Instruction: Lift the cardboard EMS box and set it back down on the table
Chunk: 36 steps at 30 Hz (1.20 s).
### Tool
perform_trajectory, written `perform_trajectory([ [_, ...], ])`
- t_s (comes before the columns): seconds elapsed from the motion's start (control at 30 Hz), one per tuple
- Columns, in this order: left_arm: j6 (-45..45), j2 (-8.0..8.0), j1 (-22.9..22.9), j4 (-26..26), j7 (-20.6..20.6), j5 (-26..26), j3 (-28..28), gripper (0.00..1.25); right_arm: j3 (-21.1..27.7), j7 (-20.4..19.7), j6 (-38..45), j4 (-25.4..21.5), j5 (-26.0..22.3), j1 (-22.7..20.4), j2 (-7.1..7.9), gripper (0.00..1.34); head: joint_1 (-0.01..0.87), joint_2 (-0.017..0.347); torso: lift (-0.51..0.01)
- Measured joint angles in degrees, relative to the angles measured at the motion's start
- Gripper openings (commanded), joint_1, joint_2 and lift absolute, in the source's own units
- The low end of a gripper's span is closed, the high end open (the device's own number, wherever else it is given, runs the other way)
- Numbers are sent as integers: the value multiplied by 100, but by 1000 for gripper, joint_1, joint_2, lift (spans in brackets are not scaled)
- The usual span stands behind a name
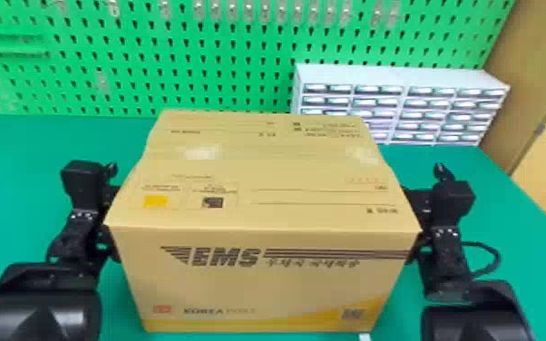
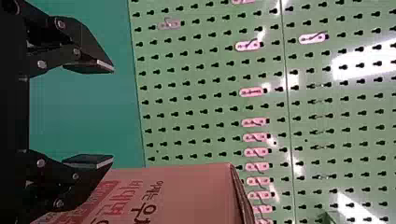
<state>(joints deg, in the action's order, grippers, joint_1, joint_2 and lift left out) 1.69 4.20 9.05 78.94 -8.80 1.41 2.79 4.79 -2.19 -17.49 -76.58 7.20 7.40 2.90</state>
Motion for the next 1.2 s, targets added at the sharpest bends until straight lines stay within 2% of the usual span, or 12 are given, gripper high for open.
perform_trajectory([
  [0.67,73,2,-43,33,98,-47,362,690,576,0,2,-271,-1,-286,-91,1058,678,-14,-88],
  [1.2,77,2,-202,98,143,-15,996,690,1002,0,407,-828,-131,-610,-83,1058,678,-14,-88],
])
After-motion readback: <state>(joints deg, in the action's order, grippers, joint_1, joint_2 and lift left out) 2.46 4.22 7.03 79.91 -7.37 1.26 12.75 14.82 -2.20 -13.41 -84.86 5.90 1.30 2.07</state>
